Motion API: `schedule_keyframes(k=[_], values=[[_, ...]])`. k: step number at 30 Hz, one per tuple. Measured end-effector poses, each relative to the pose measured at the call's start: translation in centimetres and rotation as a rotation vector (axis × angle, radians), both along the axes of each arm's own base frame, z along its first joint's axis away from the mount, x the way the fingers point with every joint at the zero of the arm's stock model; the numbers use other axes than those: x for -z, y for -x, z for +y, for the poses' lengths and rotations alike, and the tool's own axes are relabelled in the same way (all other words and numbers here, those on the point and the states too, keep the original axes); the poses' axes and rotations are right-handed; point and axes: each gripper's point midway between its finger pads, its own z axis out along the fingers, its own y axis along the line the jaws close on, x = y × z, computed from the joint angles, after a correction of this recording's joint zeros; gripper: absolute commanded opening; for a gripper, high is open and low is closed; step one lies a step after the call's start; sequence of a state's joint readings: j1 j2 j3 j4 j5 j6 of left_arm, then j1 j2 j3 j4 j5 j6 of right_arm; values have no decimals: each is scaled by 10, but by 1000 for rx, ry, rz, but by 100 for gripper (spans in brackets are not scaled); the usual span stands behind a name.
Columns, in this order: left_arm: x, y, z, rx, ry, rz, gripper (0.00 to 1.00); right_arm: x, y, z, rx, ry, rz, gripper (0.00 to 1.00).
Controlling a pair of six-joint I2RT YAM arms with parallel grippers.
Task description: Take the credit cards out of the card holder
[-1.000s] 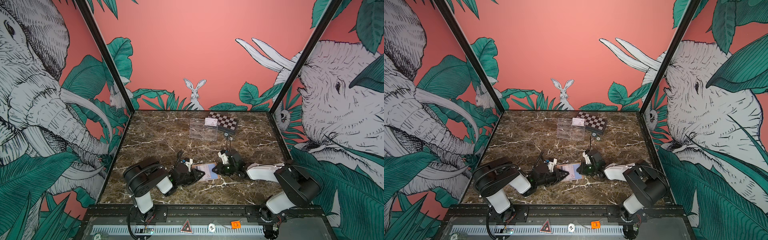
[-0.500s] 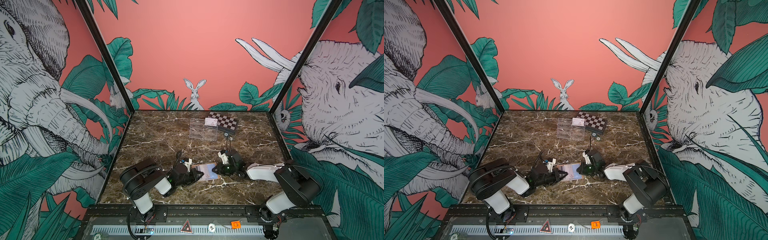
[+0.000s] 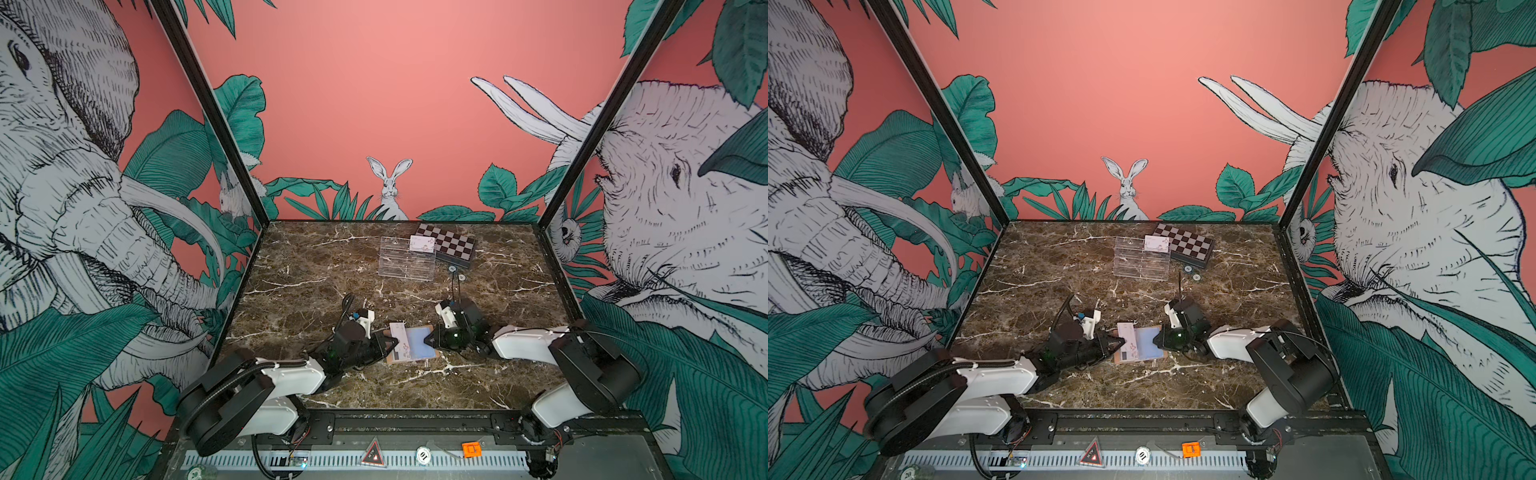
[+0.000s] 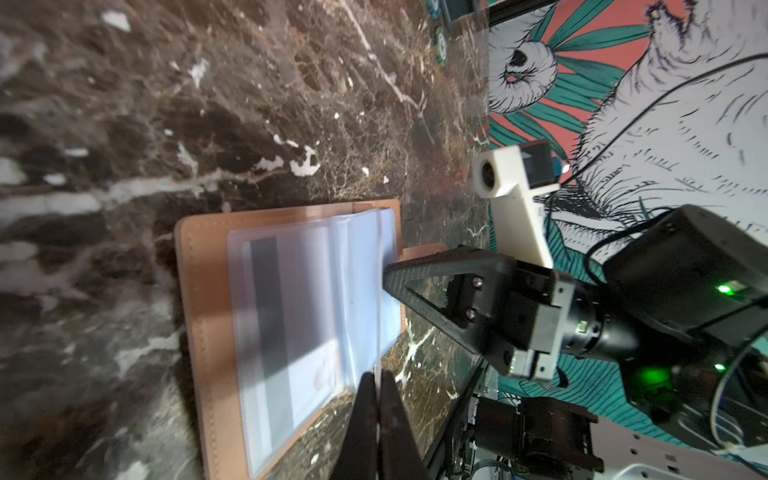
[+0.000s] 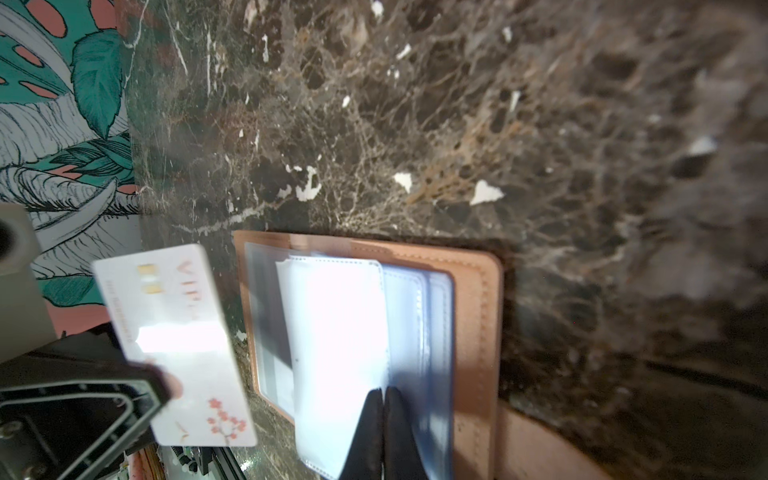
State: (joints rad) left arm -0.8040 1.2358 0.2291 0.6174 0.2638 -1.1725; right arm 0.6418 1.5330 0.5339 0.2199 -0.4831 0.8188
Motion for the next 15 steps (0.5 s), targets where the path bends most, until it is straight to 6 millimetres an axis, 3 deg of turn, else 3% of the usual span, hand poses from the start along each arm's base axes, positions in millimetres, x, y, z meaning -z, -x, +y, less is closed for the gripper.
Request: schedule_keyframes(k=[8,13,15], values=[[-30,-4,21,-32,-8,-67,0,-20,-9,4,0,2,-29,0],[-47,-7,26,-44,10,-107,0,-44,-20,8,4,-5,-83,13],[-53,-8,26,-46,18,-117,0,-56,-24,9,1,-2,-112,25]])
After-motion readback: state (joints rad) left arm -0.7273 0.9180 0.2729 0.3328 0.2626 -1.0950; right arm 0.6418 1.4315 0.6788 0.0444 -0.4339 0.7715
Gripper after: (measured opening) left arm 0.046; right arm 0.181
